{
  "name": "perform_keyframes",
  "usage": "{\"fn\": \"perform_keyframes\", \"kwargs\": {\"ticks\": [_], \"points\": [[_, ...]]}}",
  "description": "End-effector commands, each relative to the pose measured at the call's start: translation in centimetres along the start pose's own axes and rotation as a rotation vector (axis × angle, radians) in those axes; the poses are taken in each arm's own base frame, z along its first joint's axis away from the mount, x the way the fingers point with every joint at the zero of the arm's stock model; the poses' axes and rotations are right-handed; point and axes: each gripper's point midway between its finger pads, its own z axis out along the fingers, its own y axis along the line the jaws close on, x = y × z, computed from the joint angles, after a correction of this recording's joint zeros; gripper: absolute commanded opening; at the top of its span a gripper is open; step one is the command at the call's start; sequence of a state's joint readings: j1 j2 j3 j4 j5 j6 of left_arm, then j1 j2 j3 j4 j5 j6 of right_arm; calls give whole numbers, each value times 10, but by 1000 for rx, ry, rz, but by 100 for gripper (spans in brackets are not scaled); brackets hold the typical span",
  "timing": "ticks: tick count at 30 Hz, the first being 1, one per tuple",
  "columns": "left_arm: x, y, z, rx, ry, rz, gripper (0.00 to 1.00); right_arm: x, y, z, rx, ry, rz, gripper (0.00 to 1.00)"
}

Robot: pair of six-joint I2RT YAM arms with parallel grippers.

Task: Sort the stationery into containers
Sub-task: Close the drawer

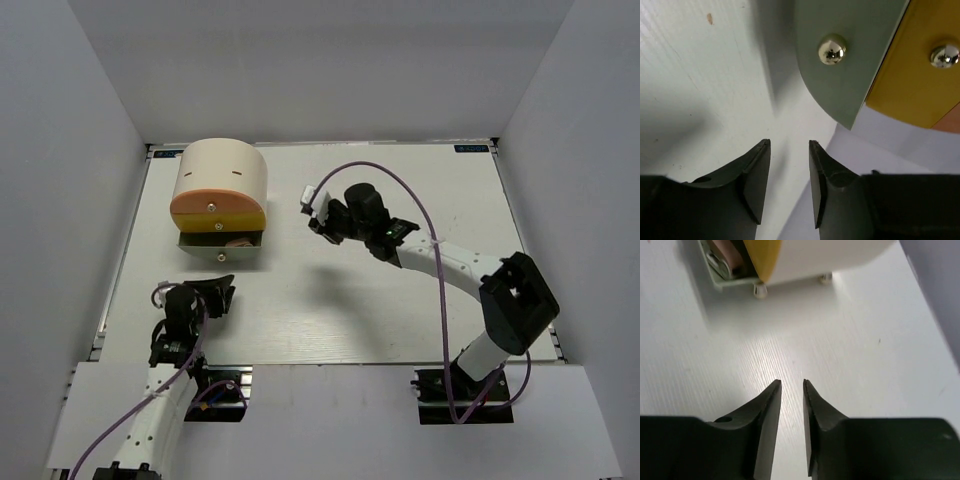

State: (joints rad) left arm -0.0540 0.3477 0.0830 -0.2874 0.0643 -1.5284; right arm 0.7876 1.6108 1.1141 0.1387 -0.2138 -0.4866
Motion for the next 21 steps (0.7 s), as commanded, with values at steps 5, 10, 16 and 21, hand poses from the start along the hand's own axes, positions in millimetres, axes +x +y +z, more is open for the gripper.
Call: {"fn": "perform_keyframes", "kwargs": {"ticks": [5,10,16,21], "points": [[-11,-22,16,159,-45,-127,58,9,-23,-46,76,-4,74,33],[-13,-33,29,177,-46,-114,60,21,-28,-58,88,1,102,34],[-15,-47,49,116,-50,-59,50,24,-34,-69,111,-7,123,34],[-15,-51,56,120,-51,-37,47,35,-37,-76,130,7,131,36]]}}
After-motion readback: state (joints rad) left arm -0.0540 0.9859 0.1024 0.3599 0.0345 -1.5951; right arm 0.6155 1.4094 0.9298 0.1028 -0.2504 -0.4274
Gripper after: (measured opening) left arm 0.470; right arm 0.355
